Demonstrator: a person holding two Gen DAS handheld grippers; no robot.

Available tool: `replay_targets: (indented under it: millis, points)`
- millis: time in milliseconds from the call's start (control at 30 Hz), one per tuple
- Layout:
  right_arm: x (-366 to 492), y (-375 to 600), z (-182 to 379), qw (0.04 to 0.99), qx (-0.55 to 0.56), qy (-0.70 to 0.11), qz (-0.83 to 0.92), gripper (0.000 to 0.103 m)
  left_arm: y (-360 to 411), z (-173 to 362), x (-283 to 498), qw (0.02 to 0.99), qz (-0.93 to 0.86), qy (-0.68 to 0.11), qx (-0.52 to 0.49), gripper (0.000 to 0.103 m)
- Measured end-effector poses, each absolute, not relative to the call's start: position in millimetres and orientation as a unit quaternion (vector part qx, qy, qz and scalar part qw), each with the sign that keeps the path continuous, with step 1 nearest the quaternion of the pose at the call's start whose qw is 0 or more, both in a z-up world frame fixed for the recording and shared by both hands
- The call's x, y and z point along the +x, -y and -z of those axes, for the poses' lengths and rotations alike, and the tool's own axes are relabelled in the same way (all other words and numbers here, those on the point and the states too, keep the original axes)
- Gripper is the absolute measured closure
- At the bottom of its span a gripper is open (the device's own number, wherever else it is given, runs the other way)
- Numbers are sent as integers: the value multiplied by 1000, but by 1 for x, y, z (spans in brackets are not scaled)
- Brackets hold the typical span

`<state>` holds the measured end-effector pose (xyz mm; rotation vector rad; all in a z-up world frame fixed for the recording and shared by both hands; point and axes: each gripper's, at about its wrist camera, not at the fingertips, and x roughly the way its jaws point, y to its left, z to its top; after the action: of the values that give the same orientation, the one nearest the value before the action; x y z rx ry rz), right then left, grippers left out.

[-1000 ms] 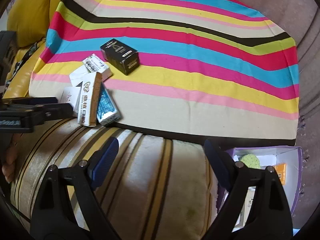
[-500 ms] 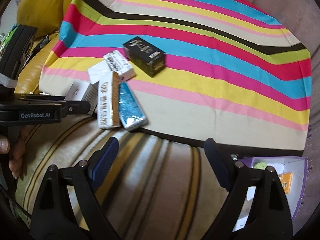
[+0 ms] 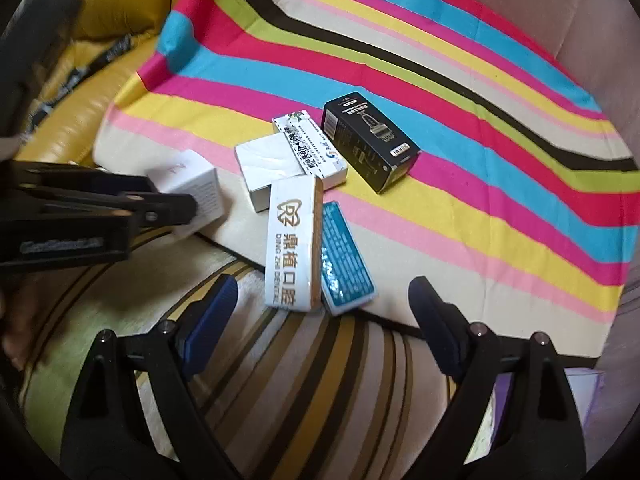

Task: Organize objects
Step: 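Grasp the small white cube box with the left tool while the right tool grasps the slim gold box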

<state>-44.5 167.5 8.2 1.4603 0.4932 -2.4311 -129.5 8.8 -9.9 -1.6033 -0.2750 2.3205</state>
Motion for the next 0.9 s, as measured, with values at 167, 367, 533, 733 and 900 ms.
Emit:
replay_targets:
  millis: [167, 367, 533, 733, 900]
  points:
    - [-51, -148, 1, 106, 494, -227, 833, 15, 1, 11, -127, 155, -810, 112, -554, 59]
    - [-56, -138, 12, 87, 498, -258, 823, 46, 0, 11, -127, 163, -812, 116, -548, 59]
    - [-56, -148, 7, 99, 502, -222, 830, 73, 0, 8, -125, 167, -815, 115, -543, 59]
    - [-57, -165, -1, 118, 504, -168, 839, 83, -3, 3, -122, 168, -820, 103, -538, 59]
    - [-54, -171, -4, 131, 507, -139, 841, 84, -5, 1, -120, 167, -820, 100, -538, 59]
